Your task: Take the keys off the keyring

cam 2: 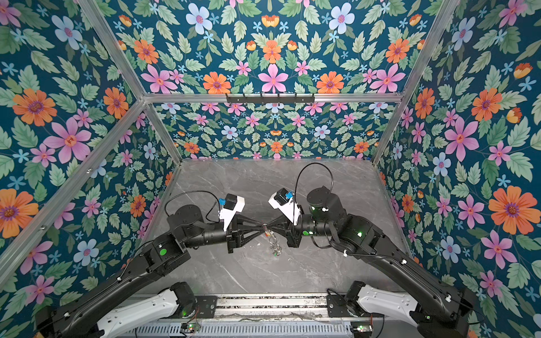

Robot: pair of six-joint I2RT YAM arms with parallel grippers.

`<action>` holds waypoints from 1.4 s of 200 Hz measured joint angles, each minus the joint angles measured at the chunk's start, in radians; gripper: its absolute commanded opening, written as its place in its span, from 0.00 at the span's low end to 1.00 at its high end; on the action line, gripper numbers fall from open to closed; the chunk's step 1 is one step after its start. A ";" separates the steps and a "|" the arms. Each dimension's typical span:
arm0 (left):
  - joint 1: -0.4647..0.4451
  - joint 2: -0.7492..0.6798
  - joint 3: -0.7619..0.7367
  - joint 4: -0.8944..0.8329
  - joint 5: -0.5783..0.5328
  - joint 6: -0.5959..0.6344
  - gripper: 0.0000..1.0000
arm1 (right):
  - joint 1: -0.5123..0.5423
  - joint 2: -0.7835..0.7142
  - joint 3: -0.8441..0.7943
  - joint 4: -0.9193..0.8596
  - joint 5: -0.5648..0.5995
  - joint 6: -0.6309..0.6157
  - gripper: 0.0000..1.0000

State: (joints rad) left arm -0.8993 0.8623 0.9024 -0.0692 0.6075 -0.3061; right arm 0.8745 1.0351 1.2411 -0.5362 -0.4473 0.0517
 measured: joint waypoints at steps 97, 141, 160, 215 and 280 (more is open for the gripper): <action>0.001 0.031 0.024 -0.051 0.026 0.017 0.12 | 0.011 0.002 0.001 -0.021 0.027 -0.011 0.00; 0.002 0.037 0.031 -0.062 0.027 0.017 0.08 | 0.019 0.005 -0.001 -0.020 0.037 -0.022 0.00; 0.002 0.040 0.034 -0.068 0.026 0.018 0.09 | 0.021 0.005 -0.003 -0.020 0.044 -0.025 0.00; 0.002 0.054 0.068 -0.108 0.027 0.028 0.11 | 0.023 0.005 -0.007 -0.015 0.058 -0.029 0.00; 0.003 0.069 0.080 -0.129 0.024 0.042 0.00 | 0.023 0.004 -0.013 -0.022 0.074 -0.032 0.00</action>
State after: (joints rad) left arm -0.8967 0.9318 0.9829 -0.1982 0.6312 -0.2642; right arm 0.8978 1.0393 1.2285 -0.5579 -0.3737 0.0193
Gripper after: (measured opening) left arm 0.050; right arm 0.050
